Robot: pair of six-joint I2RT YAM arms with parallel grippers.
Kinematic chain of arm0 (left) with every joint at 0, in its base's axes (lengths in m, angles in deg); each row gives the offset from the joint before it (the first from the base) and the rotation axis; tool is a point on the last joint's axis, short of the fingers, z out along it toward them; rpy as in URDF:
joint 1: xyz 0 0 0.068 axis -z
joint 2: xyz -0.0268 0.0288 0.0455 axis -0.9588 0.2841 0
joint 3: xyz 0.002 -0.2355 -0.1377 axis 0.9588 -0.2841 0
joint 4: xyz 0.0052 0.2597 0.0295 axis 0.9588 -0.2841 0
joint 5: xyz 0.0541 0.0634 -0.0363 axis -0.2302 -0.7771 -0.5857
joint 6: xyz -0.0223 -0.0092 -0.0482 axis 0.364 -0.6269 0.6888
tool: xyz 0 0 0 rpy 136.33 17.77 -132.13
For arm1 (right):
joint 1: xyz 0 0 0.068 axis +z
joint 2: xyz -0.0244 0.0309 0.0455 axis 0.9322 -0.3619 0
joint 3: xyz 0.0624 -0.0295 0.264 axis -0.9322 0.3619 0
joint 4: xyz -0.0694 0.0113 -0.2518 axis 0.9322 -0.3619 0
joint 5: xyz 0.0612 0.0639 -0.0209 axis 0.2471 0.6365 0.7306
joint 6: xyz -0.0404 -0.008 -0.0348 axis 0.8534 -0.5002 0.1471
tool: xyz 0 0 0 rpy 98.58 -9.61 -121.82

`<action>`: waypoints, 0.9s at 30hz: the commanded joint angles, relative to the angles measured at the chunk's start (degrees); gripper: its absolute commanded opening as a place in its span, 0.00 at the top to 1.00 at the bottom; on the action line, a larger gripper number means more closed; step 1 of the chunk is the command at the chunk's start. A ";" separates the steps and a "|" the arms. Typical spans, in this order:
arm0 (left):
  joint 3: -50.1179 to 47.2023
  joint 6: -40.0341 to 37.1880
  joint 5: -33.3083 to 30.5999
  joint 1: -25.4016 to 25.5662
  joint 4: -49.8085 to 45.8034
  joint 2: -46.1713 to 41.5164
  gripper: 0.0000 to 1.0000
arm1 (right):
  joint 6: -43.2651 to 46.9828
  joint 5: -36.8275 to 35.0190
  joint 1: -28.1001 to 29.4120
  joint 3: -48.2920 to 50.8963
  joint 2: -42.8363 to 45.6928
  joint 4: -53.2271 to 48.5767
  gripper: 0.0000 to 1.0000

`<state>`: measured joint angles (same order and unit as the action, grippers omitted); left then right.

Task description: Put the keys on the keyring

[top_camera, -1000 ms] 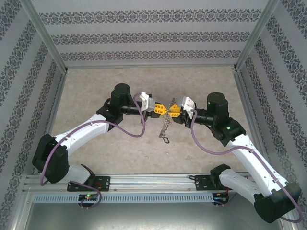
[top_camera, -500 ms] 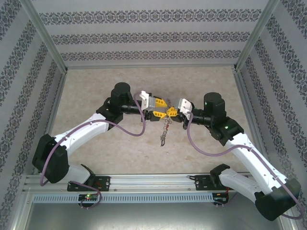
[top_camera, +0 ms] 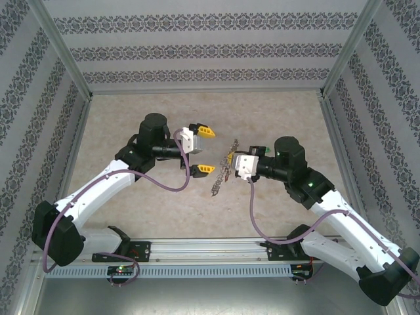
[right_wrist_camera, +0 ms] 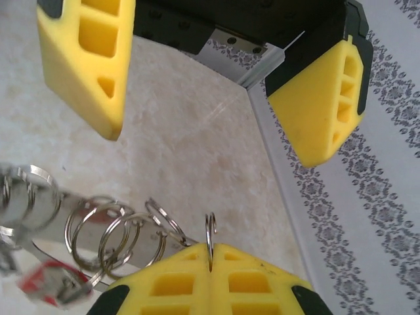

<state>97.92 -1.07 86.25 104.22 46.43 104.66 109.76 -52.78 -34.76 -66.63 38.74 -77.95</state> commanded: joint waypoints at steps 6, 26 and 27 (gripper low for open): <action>0.54 -3.18 -0.04 -0.45 -5.38 -0.12 0.00 | 8.91 -0.22 0.52 -1.92 -1.75 1.42 1.00; 0.41 1.52 -1.41 -0.55 1.18 2.17 0.35 | -4.34 4.49 0.53 0.85 -4.17 11.51 1.00; 0.56 1.52 -0.99 -0.51 1.36 2.41 0.35 | -5.93 5.38 0.37 1.00 -4.59 12.19 1.00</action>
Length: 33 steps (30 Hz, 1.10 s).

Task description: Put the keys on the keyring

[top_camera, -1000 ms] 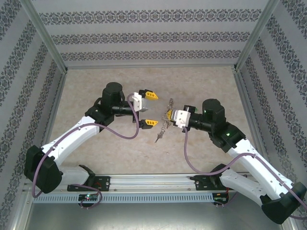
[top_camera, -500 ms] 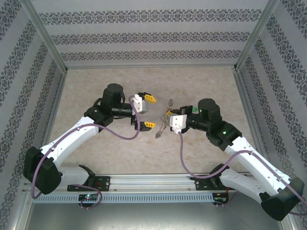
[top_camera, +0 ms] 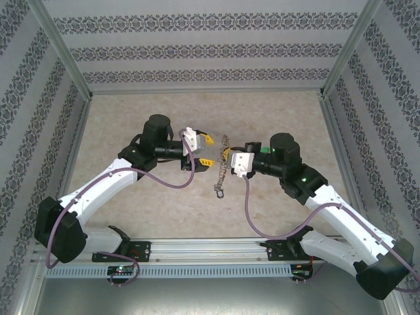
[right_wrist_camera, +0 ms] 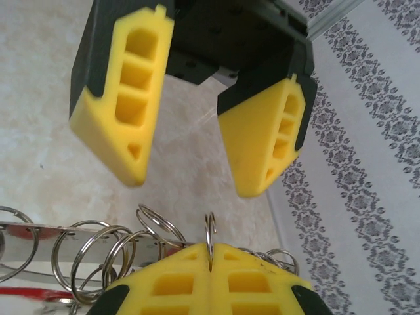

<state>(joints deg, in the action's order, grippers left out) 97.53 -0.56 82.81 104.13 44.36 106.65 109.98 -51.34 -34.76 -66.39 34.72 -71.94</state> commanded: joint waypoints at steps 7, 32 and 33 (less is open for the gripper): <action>2.93 0.34 4.09 -0.47 1.91 1.64 0.40 | -15.30 7.47 -0.56 2.16 -3.49 11.49 1.00; 2.70 4.04 -1.15 -3.48 -0.59 -0.77 0.44 | -48.82 -7.49 -0.64 6.03 -7.14 23.94 1.00; 2.45 5.61 -2.58 -4.13 0.28 -1.21 0.41 | -51.07 -9.38 -0.17 5.61 -7.67 23.61 1.00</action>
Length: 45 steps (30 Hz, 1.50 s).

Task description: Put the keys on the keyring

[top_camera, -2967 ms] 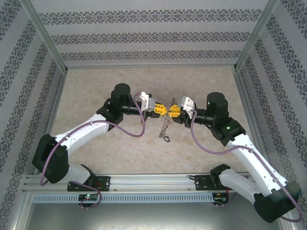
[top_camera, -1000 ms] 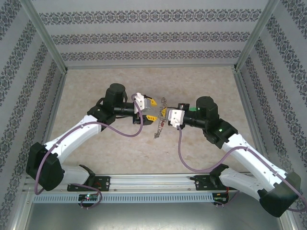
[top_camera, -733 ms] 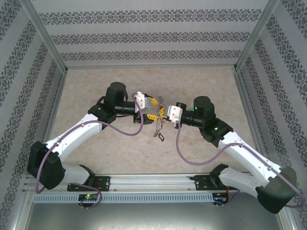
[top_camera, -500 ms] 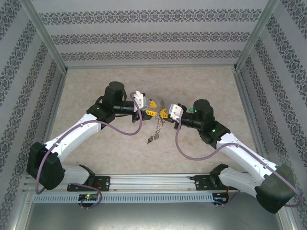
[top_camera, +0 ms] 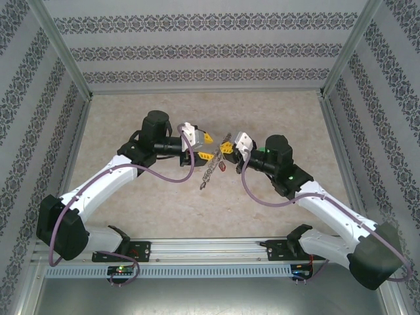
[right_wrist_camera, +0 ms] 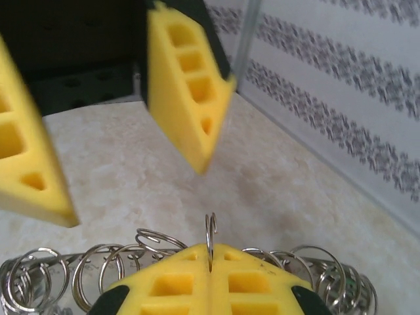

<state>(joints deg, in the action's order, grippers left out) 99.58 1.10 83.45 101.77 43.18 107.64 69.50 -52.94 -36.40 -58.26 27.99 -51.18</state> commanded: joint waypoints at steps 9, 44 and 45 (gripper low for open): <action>-1.51 28.94 -17.32 -10.87 5.51 -7.42 0.00 | -26.05 -26.46 5.54 -7.82 -6.69 -3.77 1.00; -12.44 26.84 -14.30 -1.36 5.16 -4.64 0.30 | -97.11 -32.57 10.94 -28.15 -24.15 -40.82 1.00; -12.40 26.72 -14.41 -1.25 5.70 -3.69 0.32 | -97.54 -32.05 10.75 -27.64 -23.61 -40.58 1.00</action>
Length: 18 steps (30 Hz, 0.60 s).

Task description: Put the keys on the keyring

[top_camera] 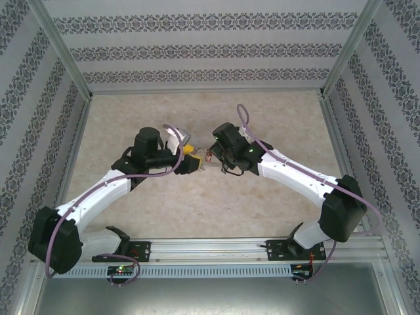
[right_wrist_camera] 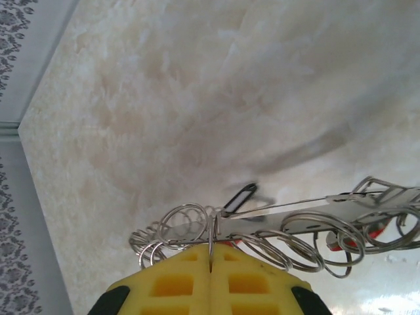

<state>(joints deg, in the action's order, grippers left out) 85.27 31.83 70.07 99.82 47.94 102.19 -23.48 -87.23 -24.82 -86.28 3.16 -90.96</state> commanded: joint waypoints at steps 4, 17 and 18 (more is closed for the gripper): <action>1.53 -5.77 -4.36 0.83 0.55 6.25 0.38 | -6.03 4.19 -1.71 2.37 2.80 0.25 1.00; 4.27 -11.15 -9.78 0.47 7.35 19.22 0.40 | -10.17 10.34 -2.99 6.29 1.95 3.51 1.00; 4.35 -12.00 -7.62 -0.02 8.02 19.78 0.37 | -9.06 10.66 -3.82 6.00 2.01 2.25 1.00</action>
<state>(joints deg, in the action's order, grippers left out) 87.39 24.46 58.99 100.11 51.55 121.27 -32.92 -77.55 -27.11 -80.38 4.51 -88.03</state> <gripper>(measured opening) 0.615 0.049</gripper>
